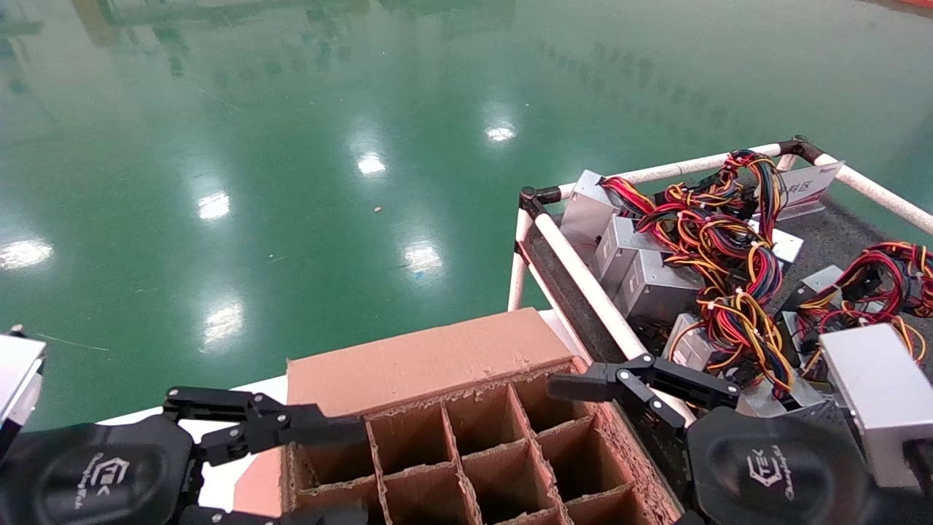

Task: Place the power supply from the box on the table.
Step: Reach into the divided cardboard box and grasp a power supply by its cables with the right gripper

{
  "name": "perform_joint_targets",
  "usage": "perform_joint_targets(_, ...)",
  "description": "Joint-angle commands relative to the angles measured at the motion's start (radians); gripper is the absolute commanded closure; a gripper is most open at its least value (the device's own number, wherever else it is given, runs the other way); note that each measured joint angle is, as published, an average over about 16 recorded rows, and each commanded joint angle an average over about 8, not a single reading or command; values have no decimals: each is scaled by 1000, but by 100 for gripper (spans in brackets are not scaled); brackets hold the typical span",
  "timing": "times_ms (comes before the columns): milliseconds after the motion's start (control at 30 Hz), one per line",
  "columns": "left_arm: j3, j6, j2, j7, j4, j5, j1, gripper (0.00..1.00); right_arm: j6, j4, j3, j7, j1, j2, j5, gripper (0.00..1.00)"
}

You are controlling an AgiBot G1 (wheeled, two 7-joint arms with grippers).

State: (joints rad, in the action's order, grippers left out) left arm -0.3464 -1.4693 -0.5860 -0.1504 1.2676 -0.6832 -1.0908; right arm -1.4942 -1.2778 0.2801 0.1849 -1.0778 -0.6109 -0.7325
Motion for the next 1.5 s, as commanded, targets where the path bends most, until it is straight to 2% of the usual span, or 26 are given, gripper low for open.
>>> perform_joint_targets(33,0,0,0,0,0,0,0,100,0,0,0,0,0,0,0,0)
perform_joint_targets(733,0,0,0,0,0,0,0,100,0,0,0,0,0,0,0,0)
perform_joint_targets(767,0,0,0,0,0,0,0,95,0,0,0,0,0,0,0,0)
perform_joint_targets(800,0,0,0,0,0,0,0,84,0,0,0,0,0,0,0,0)
perform_joint_targets(1000,0,0,0,0,0,0,0,9,0,-1,0,0,1,0,0,0)
perform_joint_targets(1033,0,0,0,0,0,0,0,2,0,-1,0,1,1,0,0,0)
perform_joint_targets(1233,0,0,0,0,0,0,0,0,3,1,13,-2,8,-2,-24,0)
perform_joint_targets(1500,0,0,0,0,0,0,0,0,14,-8,64,-4,17,-30,-112,0)
